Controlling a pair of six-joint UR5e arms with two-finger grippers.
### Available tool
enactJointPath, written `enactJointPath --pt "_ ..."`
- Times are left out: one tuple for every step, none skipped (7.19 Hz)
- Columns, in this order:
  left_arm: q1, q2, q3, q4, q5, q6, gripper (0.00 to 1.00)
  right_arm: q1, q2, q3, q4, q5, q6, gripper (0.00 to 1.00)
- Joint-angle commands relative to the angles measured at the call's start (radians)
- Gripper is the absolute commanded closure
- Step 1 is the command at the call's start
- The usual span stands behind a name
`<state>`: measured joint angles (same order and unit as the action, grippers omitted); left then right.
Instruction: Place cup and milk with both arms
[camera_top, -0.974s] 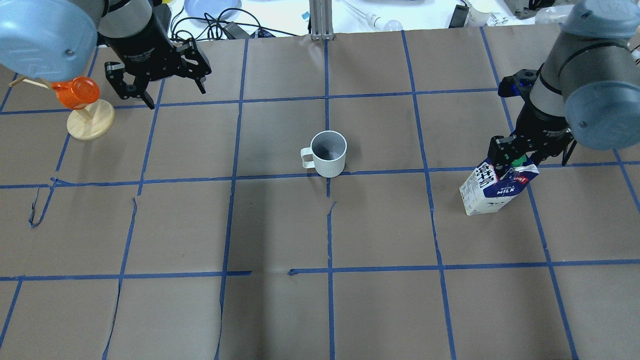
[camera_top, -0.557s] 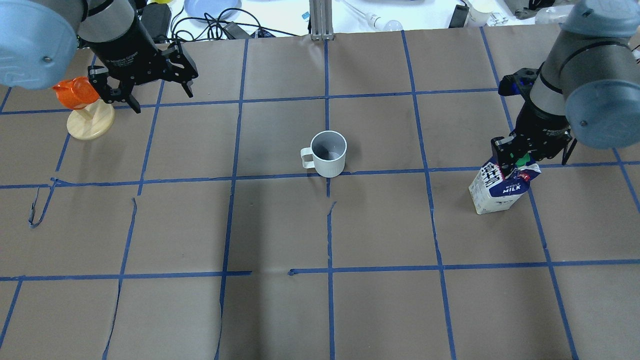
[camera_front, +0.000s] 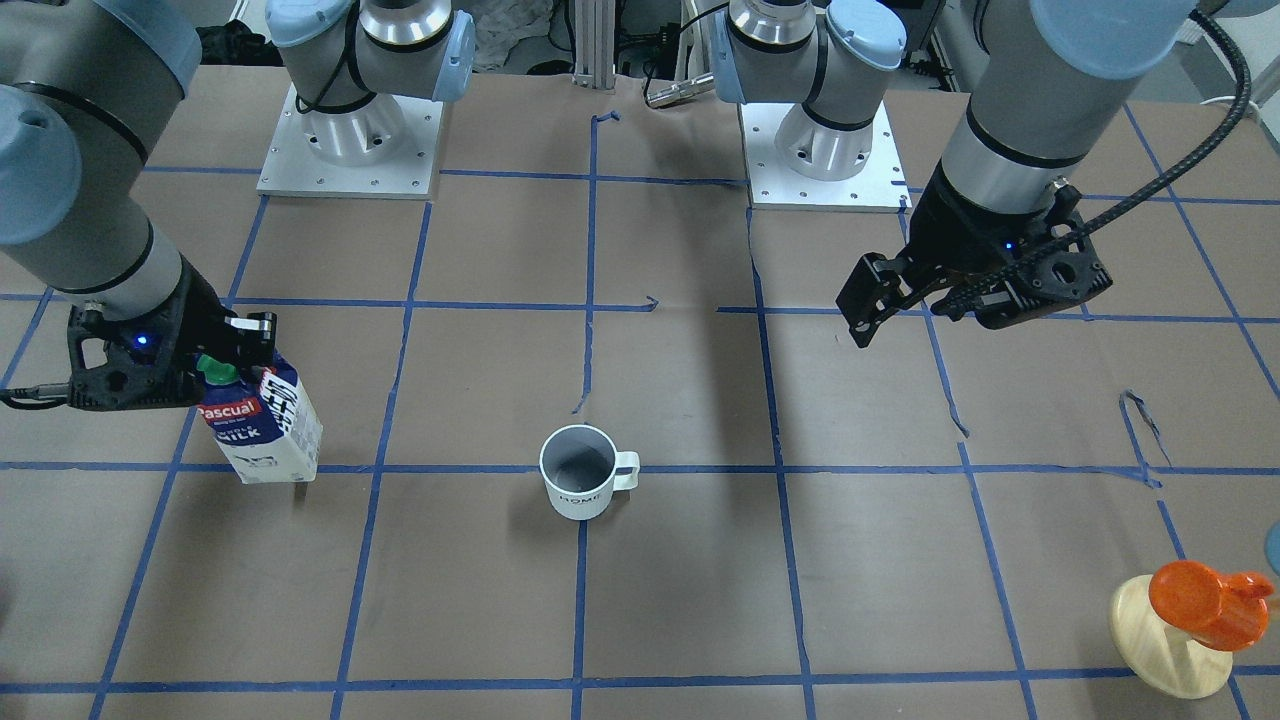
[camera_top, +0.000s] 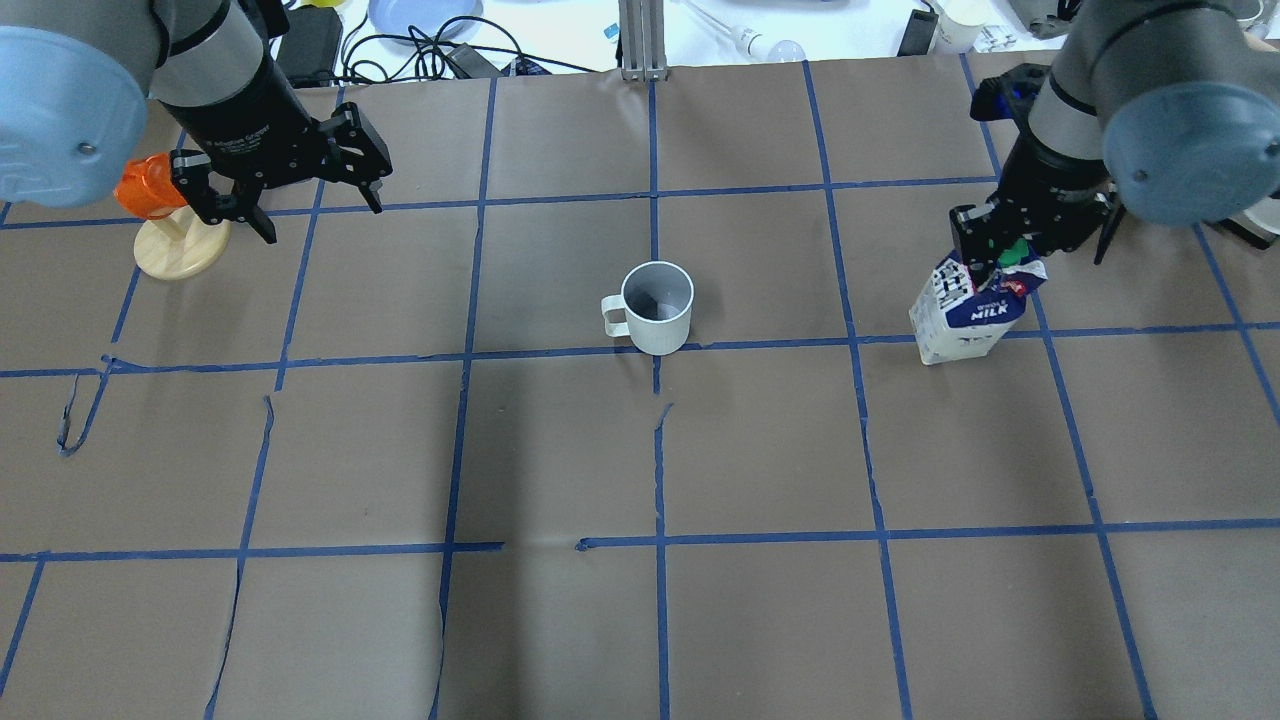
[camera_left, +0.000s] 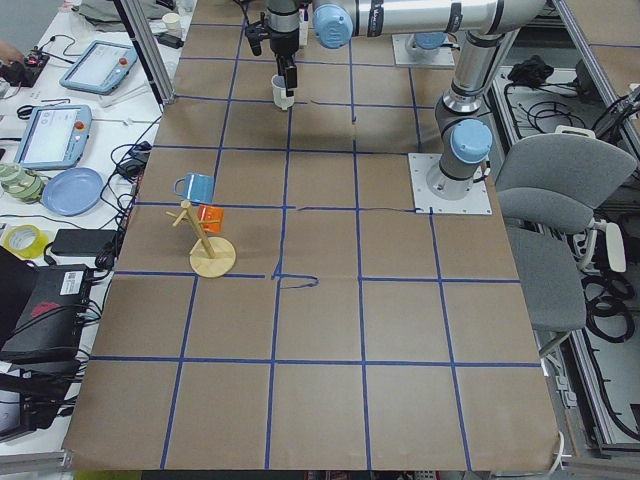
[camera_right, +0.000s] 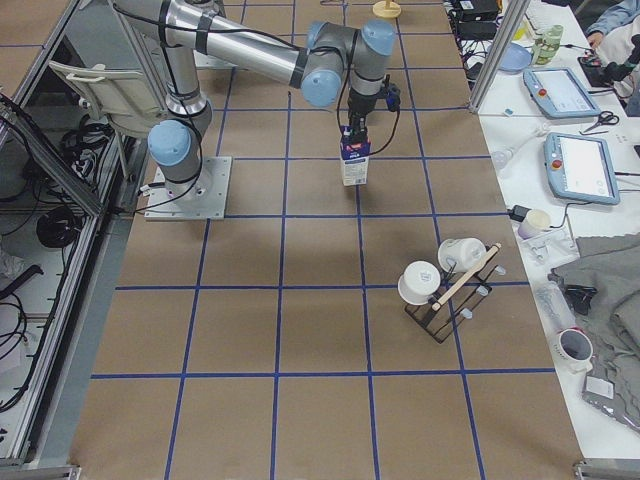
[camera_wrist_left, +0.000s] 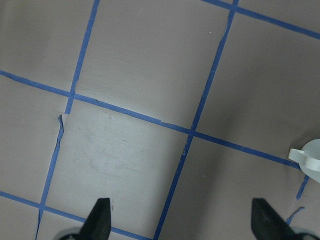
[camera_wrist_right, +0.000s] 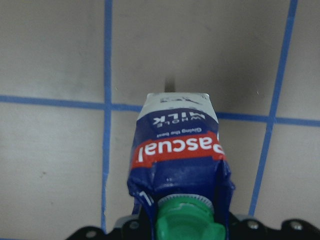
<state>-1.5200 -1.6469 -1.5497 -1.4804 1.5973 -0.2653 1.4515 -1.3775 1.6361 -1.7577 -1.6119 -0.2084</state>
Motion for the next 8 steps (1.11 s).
enactJointPath --pt "0.0 0.015 -0.001 -0.003 -0.008 0.001 0.0 0.148 0.127 -0.178 0.01 0.033 0.178 0.62" --pt "0.001 0.019 -0.001 -0.003 -0.008 0.001 0.0 0.191 0.171 -0.223 0.007 0.077 0.252 0.62" --pt "0.001 0.022 -0.001 -0.003 -0.008 0.001 0.0 0.228 0.205 -0.252 0.007 0.078 0.323 0.62" --pt "0.006 0.027 -0.003 -0.003 -0.01 0.02 0.0 0.278 0.218 -0.254 0.003 0.076 0.39 0.62" --pt "0.006 0.03 -0.001 -0.004 -0.005 0.153 0.0 0.3 0.219 -0.248 0.006 0.076 0.409 0.62" --pt "0.003 0.036 -0.004 -0.011 -0.004 0.205 0.0 0.303 0.219 -0.234 0.006 0.076 0.409 0.61" --pt "0.001 0.039 -0.004 -0.03 -0.005 0.207 0.0 0.314 0.216 -0.211 0.003 0.076 0.409 0.53" --pt "0.001 0.041 -0.004 -0.031 -0.005 0.207 0.0 0.332 0.215 -0.196 -0.005 0.076 0.408 0.53"
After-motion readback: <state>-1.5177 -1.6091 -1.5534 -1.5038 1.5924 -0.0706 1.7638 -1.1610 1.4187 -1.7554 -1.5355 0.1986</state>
